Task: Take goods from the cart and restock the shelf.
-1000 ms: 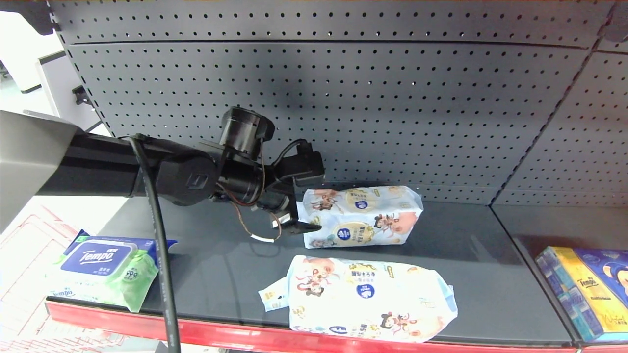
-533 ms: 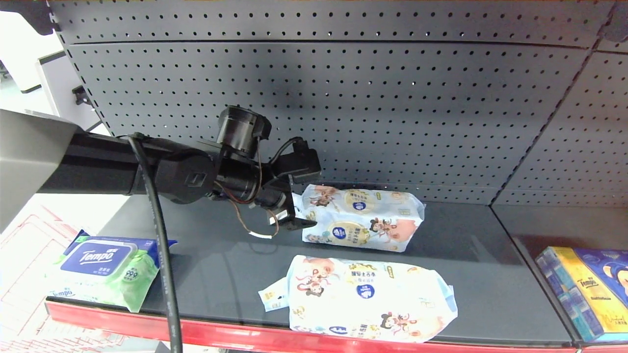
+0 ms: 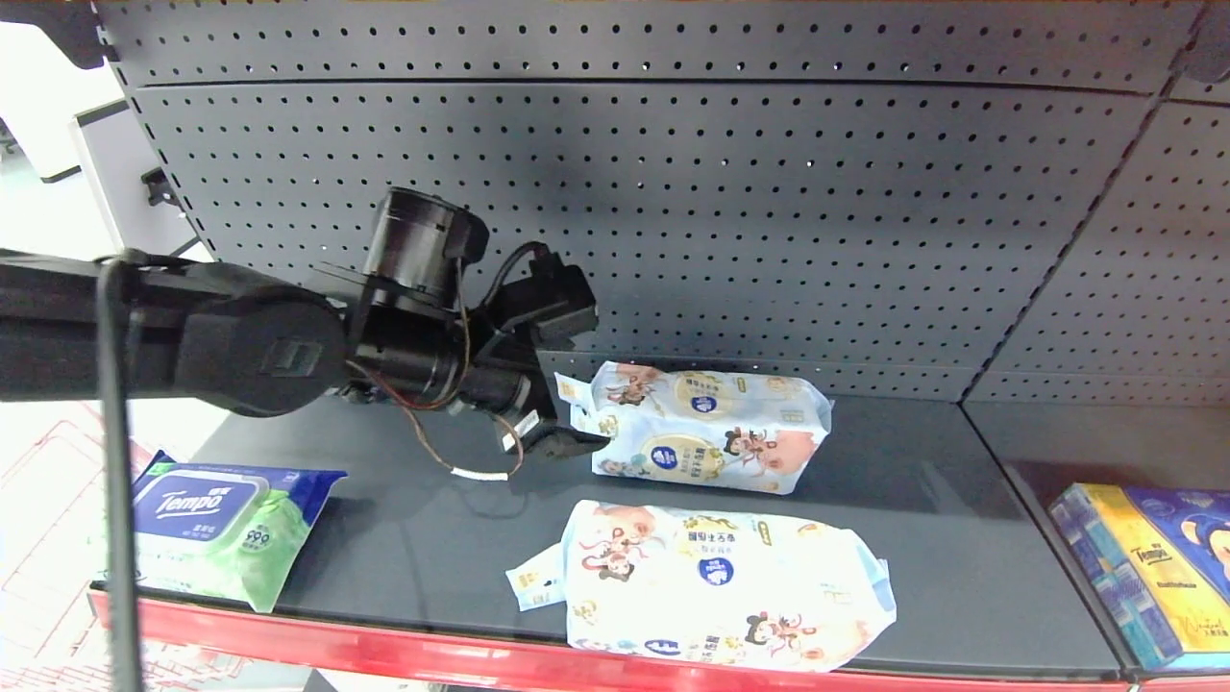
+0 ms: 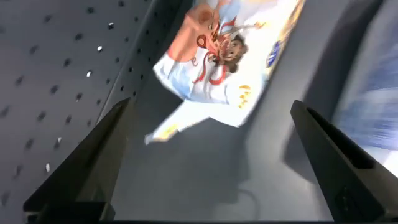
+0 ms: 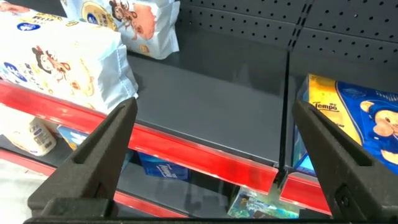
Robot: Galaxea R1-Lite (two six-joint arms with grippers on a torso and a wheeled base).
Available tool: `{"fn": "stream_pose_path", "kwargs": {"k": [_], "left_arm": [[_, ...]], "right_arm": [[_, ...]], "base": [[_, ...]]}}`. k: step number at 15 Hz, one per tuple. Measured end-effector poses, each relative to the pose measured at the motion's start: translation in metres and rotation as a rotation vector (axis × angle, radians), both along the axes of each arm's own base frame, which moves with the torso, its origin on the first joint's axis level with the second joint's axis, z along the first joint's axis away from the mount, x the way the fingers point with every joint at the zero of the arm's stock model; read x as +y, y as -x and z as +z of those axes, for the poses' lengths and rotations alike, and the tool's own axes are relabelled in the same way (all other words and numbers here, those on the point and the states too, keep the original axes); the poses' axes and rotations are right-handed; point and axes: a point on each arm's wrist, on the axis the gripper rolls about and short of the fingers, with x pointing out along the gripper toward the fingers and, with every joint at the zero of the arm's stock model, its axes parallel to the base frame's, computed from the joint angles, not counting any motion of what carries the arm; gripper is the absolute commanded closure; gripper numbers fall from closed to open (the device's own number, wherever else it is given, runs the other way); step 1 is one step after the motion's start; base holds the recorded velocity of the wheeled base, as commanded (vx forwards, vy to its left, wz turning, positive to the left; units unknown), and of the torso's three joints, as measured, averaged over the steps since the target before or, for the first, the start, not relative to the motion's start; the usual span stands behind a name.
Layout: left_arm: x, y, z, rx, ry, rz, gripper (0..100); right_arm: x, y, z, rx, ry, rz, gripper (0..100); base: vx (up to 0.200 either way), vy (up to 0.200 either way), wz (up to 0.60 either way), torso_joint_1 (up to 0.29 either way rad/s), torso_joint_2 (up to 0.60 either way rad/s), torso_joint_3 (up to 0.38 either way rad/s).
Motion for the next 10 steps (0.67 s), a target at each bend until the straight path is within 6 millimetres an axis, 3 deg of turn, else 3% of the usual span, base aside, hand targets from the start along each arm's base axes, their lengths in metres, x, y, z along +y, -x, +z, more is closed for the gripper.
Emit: {"fn": "stream_pose_path", "kwargs": {"k": [5, 10], "left_arm": [[0.04, 0.058, 0.026, 0.042, 0.139, 0.15, 0], [0.094, 0.131, 0.02, 0.08, 0.327, 0.448, 0]], "right_arm": [[-0.002, -0.015, 0.027, 0.076, -0.021, -0.006, 0], [-0.006, -0.032, 0.039, 0.142, -0.026, -0.1, 0]], "base": [[0.0, 0.0, 0.0, 0.0, 0.0, 0.0], [0.0, 0.0, 0.0, 0.0, 0.0, 0.0]]}}
